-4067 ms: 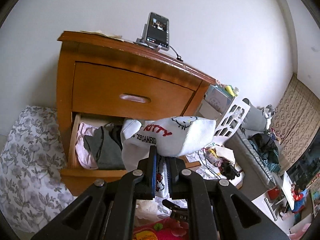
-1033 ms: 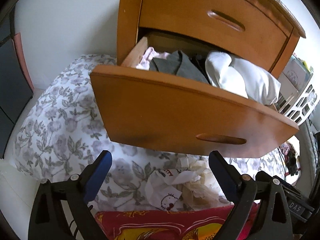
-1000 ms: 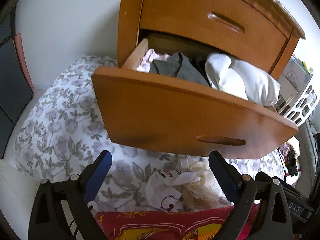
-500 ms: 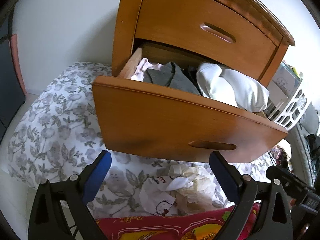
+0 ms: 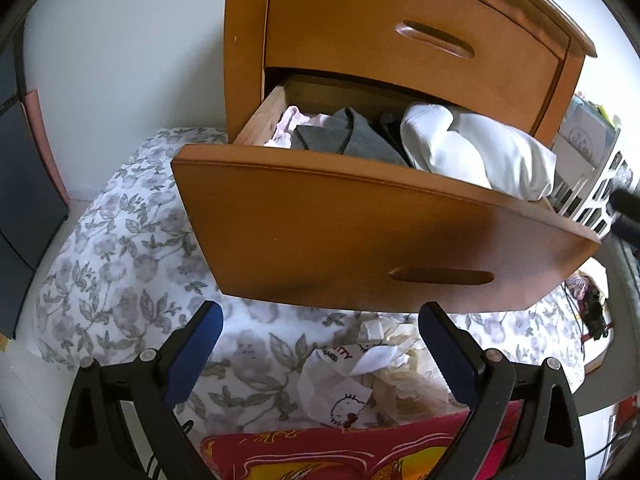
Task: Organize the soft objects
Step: 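Move the right tool toward the open drawer above the white cloth, then reach the right tool into the drawer and grasp the large white cloth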
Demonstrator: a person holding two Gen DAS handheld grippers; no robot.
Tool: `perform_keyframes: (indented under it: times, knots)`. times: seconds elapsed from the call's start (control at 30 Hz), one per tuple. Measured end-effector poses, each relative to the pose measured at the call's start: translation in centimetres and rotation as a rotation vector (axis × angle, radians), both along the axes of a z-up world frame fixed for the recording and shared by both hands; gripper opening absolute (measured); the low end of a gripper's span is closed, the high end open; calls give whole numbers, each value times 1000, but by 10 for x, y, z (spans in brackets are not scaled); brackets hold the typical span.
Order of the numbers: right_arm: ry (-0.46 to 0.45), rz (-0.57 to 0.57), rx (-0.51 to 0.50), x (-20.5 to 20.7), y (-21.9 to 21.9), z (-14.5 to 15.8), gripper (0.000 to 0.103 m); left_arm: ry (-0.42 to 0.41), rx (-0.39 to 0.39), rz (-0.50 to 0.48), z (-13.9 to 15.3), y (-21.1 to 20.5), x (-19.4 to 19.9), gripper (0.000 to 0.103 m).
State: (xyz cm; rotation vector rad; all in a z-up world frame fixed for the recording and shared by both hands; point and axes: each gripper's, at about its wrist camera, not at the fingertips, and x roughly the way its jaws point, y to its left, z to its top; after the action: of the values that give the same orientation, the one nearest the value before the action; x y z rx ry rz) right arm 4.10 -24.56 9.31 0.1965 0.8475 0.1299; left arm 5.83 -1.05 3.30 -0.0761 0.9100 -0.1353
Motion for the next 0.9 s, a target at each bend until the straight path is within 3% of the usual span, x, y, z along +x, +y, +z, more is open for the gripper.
perform_keyframes:
  times: [0.13,0.4,0.6,0.9]
  knots:
    - [-25,-20,-13,19,-11,13,103,-6,17,-6,0,-2,-1,98]
    - [18,-28,-57,64,-22,18,103,-13,17,-8,0,-2,-1,98]
    - [80,-6,-191,90,-16,5,103,-16,15,-6,-1,-1,-1,98]
    - [141,-42,-236,121,-33,-17,103,-14,16,-4,-1,-1,0,98]
